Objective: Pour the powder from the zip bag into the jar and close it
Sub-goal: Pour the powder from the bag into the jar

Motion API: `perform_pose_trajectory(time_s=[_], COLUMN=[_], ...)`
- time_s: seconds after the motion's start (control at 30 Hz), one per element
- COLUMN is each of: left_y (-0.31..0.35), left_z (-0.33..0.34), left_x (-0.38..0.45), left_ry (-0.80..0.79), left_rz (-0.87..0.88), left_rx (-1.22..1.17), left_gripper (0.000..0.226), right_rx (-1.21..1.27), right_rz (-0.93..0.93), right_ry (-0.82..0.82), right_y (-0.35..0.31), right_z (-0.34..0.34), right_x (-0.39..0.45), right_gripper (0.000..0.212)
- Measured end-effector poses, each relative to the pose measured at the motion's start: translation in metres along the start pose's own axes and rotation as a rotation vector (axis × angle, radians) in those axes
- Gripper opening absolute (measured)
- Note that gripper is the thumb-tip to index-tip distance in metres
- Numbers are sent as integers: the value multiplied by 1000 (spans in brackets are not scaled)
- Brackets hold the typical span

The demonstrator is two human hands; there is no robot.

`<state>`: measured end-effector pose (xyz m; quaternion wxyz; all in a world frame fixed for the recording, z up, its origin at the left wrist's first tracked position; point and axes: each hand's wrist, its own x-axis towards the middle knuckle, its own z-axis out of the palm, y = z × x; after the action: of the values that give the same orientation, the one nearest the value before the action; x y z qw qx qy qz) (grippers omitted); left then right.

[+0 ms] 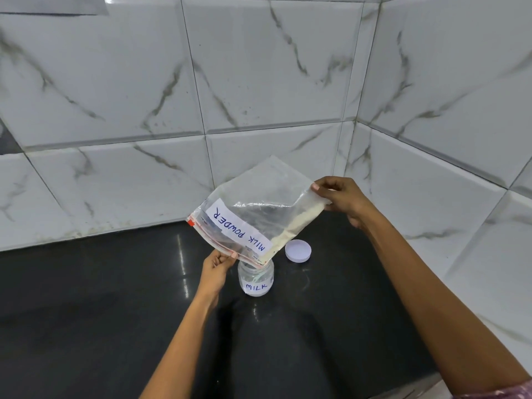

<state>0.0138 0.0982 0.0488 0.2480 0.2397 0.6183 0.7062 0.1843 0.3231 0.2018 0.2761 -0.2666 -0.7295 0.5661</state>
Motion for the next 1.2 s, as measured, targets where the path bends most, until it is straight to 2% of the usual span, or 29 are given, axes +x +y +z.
perform_pose_trajectory(time_s=[0.07, 0.2, 0.33, 0.4, 0.53, 0.73, 0.97, 1.2], left_y=[1, 2, 2, 2, 2, 0, -5, -11], left_z=[0, -1, -1, -1, -2, -1, -2, -7], left_x=[-1, -1, -1, 0, 0, -2, 0, -4], left_ry=[-3, 3, 5, 3, 13, 30, 66, 83], left_rz=[3, -12, -25, -29, -49, -64, -109, -107], left_rx=[1, 5, 7, 6, -6, -19, -41, -44], left_gripper=[14, 14, 15, 16, 16, 18, 20, 20], right_rx=[50, -20, 40, 98, 208, 198, 127, 91], right_rz=[14, 89, 176, 169, 116, -37, -101, -157], right_ry=[-30, -53, -7, 30, 131, 233, 134, 63], right_y=[3, 12, 20, 23, 19, 3, -18, -32], right_z=[-1, -5, -9, -7, -2, 5, 17, 26], right_x=[1, -2, -4, -5, -5, 0, 6, 4], right_gripper=[7, 35, 40, 36, 13, 16, 4, 8])
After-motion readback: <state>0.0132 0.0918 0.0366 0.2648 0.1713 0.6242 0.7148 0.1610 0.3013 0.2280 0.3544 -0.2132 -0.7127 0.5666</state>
